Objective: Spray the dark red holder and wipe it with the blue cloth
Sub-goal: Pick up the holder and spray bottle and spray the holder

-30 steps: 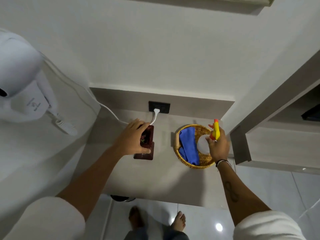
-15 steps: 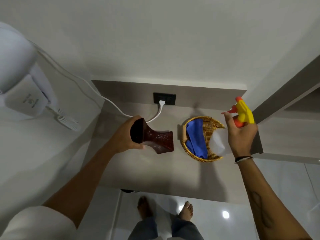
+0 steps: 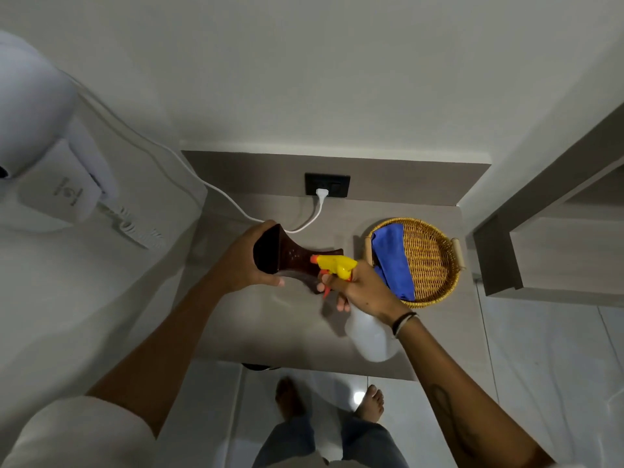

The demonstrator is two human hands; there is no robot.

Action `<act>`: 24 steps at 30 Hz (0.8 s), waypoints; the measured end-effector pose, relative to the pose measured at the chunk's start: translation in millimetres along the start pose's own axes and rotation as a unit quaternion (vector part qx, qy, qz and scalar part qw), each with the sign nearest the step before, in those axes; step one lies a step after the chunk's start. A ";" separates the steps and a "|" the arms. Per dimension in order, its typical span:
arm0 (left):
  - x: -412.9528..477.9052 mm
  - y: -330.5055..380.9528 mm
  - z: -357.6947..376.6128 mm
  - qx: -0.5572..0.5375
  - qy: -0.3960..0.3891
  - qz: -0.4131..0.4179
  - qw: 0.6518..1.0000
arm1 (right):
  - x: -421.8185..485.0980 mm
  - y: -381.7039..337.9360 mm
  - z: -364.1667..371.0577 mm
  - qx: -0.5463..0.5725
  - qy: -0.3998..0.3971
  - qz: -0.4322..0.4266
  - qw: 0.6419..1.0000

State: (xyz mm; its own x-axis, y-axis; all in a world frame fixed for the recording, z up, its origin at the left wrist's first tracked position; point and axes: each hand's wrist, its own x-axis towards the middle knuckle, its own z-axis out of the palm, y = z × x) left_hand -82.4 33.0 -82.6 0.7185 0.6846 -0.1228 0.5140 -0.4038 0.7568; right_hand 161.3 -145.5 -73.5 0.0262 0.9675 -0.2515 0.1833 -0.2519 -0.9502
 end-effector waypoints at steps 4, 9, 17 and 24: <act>-0.6 1.0 -2.0 0.010 0.002 0.002 1.000 | 10.9 -5.6 3.5 -0.095 0.011 -0.019 0.995; -2.8 1.5 -3.3 0.021 0.010 0.013 1.000 | 19.6 -14.8 6.6 -0.143 0.038 -0.040 0.988; -7.0 16.1 -5.9 0.050 0.020 -0.004 0.999 | 16.1 -14.2 3.7 -0.169 0.060 -0.037 0.983; -4.0 35.4 -7.7 0.033 0.088 -0.134 0.987 | 0.5 -6.4 -8.7 -0.182 0.075 -0.053 0.979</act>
State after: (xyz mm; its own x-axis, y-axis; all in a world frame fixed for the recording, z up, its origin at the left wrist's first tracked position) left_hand -70.7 20.7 -50.4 0.4629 0.8649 -0.1943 0.7073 -0.2283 0.6690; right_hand 168.8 -143.3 -65.9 0.1268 0.9869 -0.0993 0.5298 -0.1520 -0.8344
